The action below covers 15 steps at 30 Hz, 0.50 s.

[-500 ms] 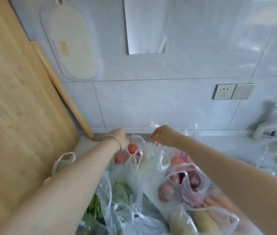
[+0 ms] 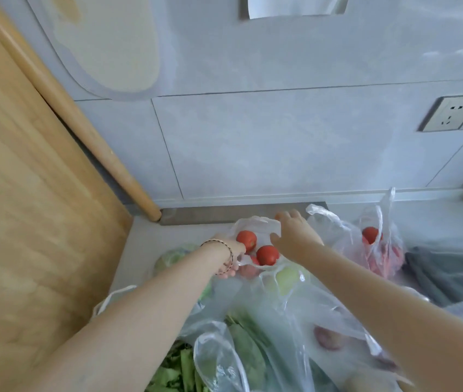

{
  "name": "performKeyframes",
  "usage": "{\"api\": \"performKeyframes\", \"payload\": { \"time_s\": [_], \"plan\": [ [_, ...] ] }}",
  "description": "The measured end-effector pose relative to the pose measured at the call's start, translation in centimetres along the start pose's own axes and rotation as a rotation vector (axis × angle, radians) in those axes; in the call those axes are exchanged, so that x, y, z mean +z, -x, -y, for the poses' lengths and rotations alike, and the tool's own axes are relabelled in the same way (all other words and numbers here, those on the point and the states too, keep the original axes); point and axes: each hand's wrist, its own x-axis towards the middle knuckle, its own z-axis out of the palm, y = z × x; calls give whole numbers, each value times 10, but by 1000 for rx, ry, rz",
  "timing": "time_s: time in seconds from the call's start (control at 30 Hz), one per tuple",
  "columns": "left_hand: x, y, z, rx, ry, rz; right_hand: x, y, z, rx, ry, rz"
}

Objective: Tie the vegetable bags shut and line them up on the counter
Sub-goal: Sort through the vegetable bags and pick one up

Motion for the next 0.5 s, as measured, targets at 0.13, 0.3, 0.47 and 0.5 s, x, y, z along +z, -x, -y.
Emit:
{"api": "performKeyframes", "payload": {
  "time_s": [0.13, 0.3, 0.47, 0.5],
  "plan": [
    [-4, -25, -10, 101, 255, -71, 15, -18, 2, 172, 91, 25],
    [-20, -40, -18, 386, 378, -151, 19, -40, -2, 235, -233, -23],
    [-36, -32, -29, 365, 904, -27, -2, -48, 14, 198, -674, -12],
    [-37, -31, -28, 375, 918, -26, -6, -48, 16, 184, -776, 14]
  ]
}}
